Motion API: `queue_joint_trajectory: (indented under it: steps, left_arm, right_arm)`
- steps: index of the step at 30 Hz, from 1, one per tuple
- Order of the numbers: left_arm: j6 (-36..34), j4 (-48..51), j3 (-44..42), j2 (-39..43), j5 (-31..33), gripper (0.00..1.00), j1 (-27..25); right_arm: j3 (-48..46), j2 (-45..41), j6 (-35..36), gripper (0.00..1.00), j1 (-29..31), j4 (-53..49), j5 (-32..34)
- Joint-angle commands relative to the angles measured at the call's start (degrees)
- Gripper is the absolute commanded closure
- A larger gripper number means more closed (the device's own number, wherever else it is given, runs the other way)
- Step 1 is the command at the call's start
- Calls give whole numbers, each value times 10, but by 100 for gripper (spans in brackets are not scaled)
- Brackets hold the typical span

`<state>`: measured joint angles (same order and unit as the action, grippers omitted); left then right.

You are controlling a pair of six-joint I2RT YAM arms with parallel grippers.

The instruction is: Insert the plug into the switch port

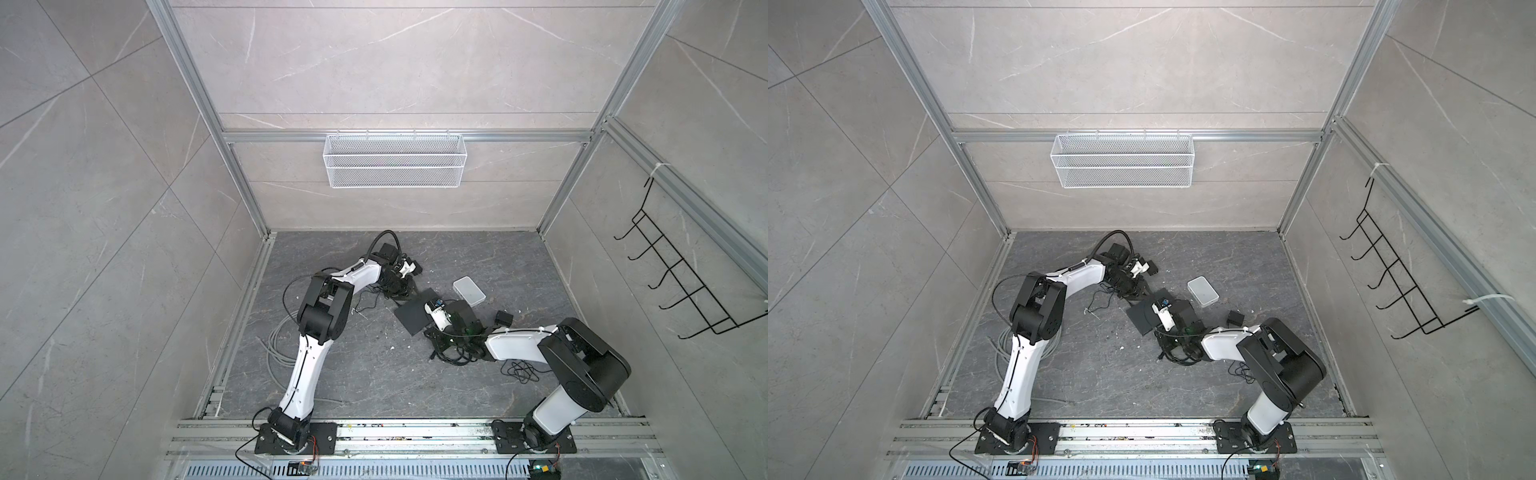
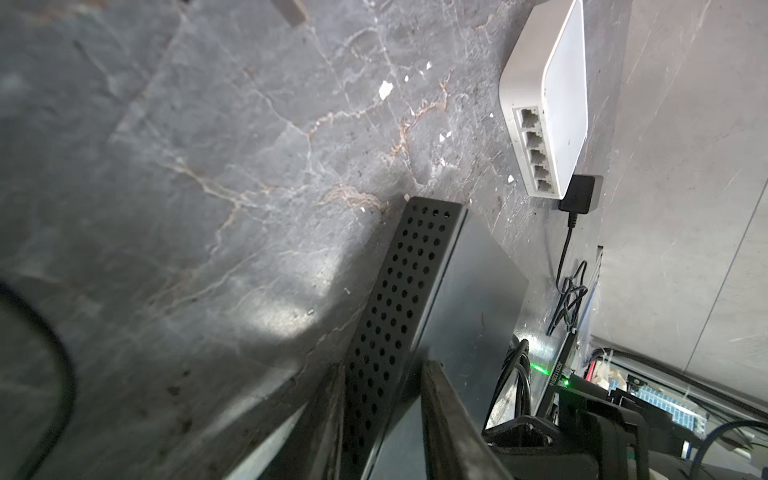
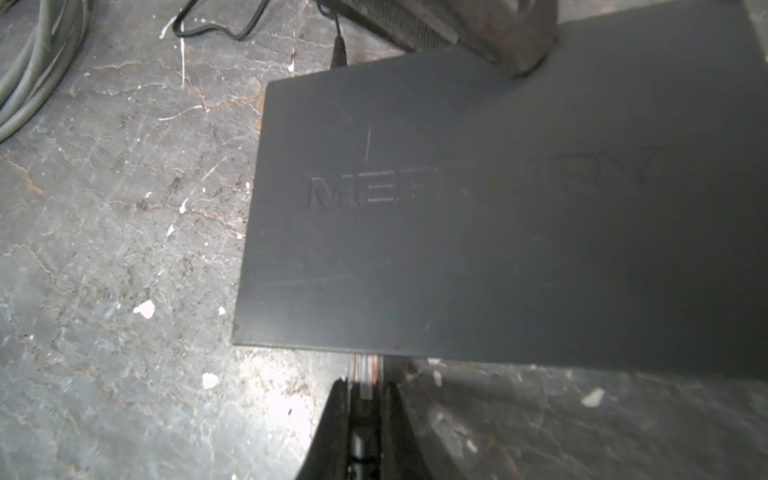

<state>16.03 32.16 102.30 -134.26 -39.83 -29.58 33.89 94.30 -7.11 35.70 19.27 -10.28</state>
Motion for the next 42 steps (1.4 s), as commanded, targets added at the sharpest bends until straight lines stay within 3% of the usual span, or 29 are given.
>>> queue_joint_trajectory:
  steps: [1,9,14,23,34,42]
  left_arm:
    - [-22,125,-1,-16,-19,68,-26]
    - [18,182,-46,3,17,70,-30]
    - [3,219,-46,17,28,72,-34]
    - [4,225,-62,14,15,73,-47]
    - [21,144,-135,59,-14,73,-49]
    - [19,109,-178,100,-5,72,-48]
  right_arm:
    - [-14,19,-16,100,5,87,94]
    - [-40,18,-71,100,46,132,212]
    - [-49,35,-85,100,76,174,263]
    - [-88,76,-37,100,107,311,317]
    - [-140,192,-44,100,112,531,230]
    - [-158,222,-80,100,113,518,227]
